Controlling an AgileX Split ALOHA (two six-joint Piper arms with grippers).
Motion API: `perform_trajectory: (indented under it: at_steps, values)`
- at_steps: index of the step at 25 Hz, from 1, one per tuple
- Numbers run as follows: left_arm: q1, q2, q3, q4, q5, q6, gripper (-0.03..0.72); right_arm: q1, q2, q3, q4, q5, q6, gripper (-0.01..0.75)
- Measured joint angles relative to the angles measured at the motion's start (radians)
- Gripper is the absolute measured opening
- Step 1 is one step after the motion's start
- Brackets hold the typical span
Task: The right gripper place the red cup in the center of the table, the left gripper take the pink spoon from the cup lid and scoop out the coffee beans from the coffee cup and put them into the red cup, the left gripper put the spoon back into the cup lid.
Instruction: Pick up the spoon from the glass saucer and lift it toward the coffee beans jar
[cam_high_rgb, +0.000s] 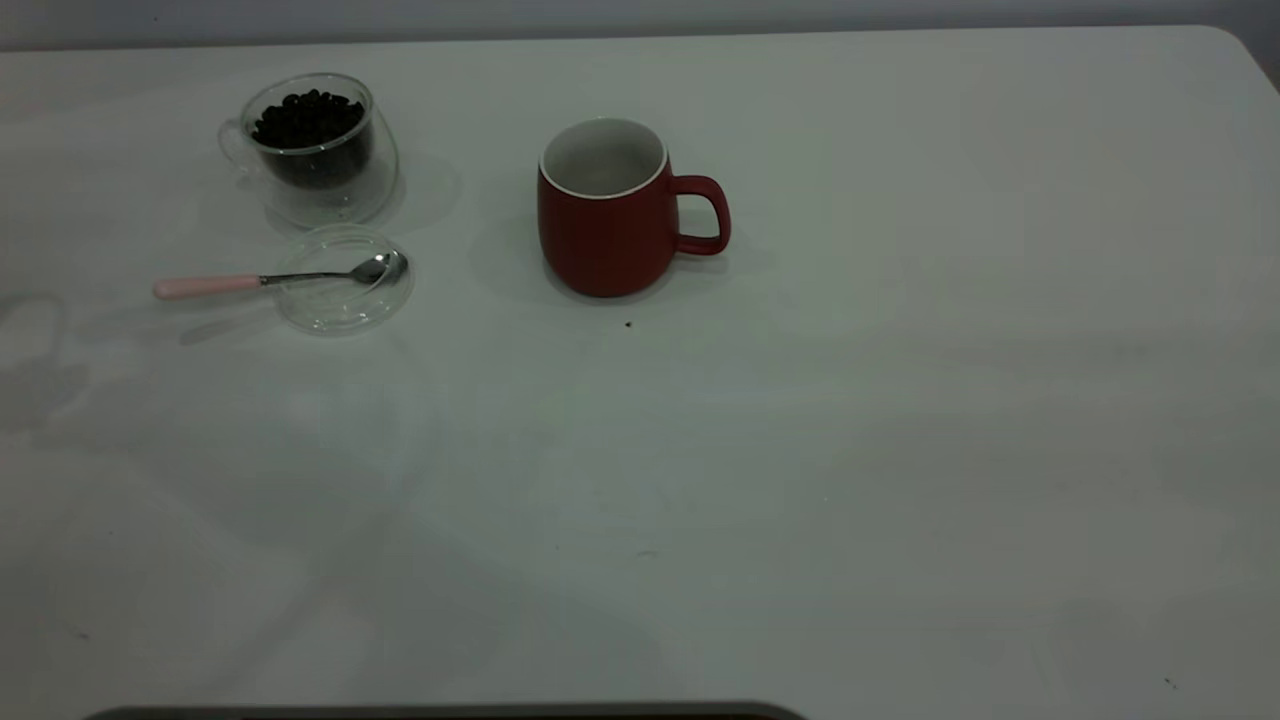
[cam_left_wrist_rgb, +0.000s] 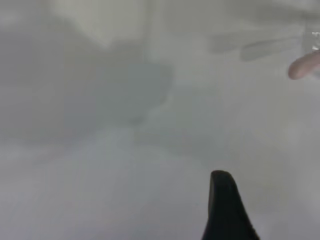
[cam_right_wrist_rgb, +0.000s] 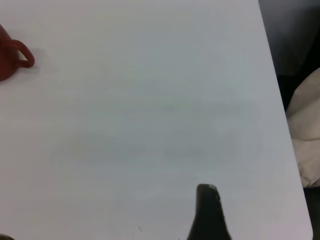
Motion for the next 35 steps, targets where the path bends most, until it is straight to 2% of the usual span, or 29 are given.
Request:
perform_trajectory:
  at_steps: [5, 10, 14, 18, 21, 35]
  values:
    - [0.055, 0.142, -0.028, -0.279, 0.119, 0.332, 0.505, 0.0, 0.0, 0.0, 0.0, 0.0, 0.0, 0.591]
    - [0.055, 0.213, -0.028, -0.402, 0.136, 0.531, 0.505, 0.0, 0.0, 0.0, 0.0, 0.0, 0.0, 0.591]
    - [0.055, 0.216, -0.029, -0.44, 0.12, 0.569, 0.514, 0.0, 0.0, 0.0, 0.0, 0.0, 0.0, 0.591]
    - [0.055, 0.231, -0.03, -0.462, 0.115, 0.58, 0.597, 0.0, 0.0, 0.0, 0.0, 0.0, 0.0, 0.591]
    - [0.054, 0.255, -0.03, -0.462, 0.091, 0.58, 0.626, 0.0, 0.0, 0.0, 0.0, 0.0, 0.0, 0.591]
    - [0.034, 0.336, -0.032, -0.563, 0.086, 0.646, 0.596, 0.0, 0.0, 0.0, 0.0, 0.001, 0.0, 0.591]
